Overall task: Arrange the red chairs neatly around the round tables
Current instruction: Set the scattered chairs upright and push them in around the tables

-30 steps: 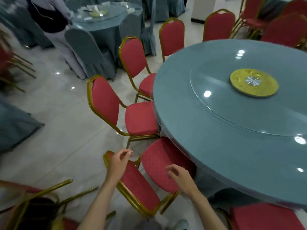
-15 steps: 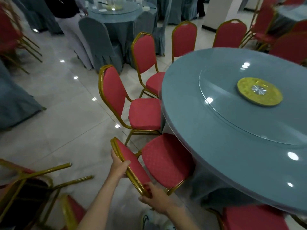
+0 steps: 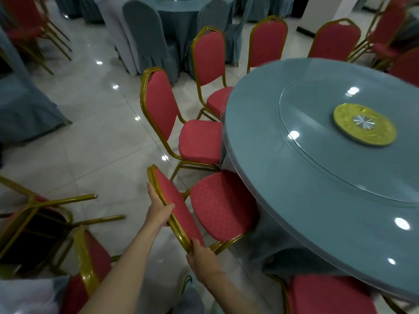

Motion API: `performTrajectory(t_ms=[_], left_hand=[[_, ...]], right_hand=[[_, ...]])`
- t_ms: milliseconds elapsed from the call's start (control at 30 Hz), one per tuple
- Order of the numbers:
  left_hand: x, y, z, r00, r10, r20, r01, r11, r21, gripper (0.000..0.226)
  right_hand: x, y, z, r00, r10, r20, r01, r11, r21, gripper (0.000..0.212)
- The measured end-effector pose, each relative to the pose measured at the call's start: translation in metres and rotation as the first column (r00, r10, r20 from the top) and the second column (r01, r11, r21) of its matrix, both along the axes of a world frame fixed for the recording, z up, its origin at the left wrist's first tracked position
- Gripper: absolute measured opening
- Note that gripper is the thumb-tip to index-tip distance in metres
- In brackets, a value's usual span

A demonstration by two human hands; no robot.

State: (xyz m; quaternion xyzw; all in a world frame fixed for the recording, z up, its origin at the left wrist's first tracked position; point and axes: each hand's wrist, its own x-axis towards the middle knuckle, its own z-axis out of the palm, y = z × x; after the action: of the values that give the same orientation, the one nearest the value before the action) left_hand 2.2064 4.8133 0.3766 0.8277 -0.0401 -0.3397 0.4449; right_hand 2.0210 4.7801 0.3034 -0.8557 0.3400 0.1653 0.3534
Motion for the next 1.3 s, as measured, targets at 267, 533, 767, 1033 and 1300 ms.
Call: performTrajectory(t_ms=[267, 533, 767, 1033, 1300], left_hand=[[0.005, 0.003, -0.001, 0.999, 0.016, -0.036, -0.018, 0.999, -0.039, 0.113], [0.004, 0.009, -0.001, 1.0, -0.029, 0.005, 0.029, 1.0, 0.011, 0.11], [0.001, 0.038, -0.001, 0.999, -0.028, 0.016, 0.027, 0.998, 0.065, 0.109], [-0.012, 0.059, -0.006, 0.997, -0.032, 0.075, 0.028, 0.998, 0.051, 0.111], [0.002, 0.038, -0.015, 0.998, -0.039, 0.053, 0.04, 0.999, -0.012, 0.108]], right_hand=[[-0.002, 0.005, -0.003, 0.999, -0.037, 0.013, 0.037, 0.999, -0.022, 0.036], [0.019, 0.008, 0.016, 0.978, 0.162, -0.131, -0.194, 0.938, -0.289, 0.033], [0.017, 0.035, 0.022, 0.938, 0.302, -0.172, -0.343, 0.887, -0.309, 0.034], [0.009, 0.042, 0.025, 0.898, 0.363, -0.248, -0.426, 0.859, -0.285, 0.032], [0.012, 0.027, 0.024, 0.943, 0.274, -0.189, -0.324, 0.883, -0.339, 0.029]])
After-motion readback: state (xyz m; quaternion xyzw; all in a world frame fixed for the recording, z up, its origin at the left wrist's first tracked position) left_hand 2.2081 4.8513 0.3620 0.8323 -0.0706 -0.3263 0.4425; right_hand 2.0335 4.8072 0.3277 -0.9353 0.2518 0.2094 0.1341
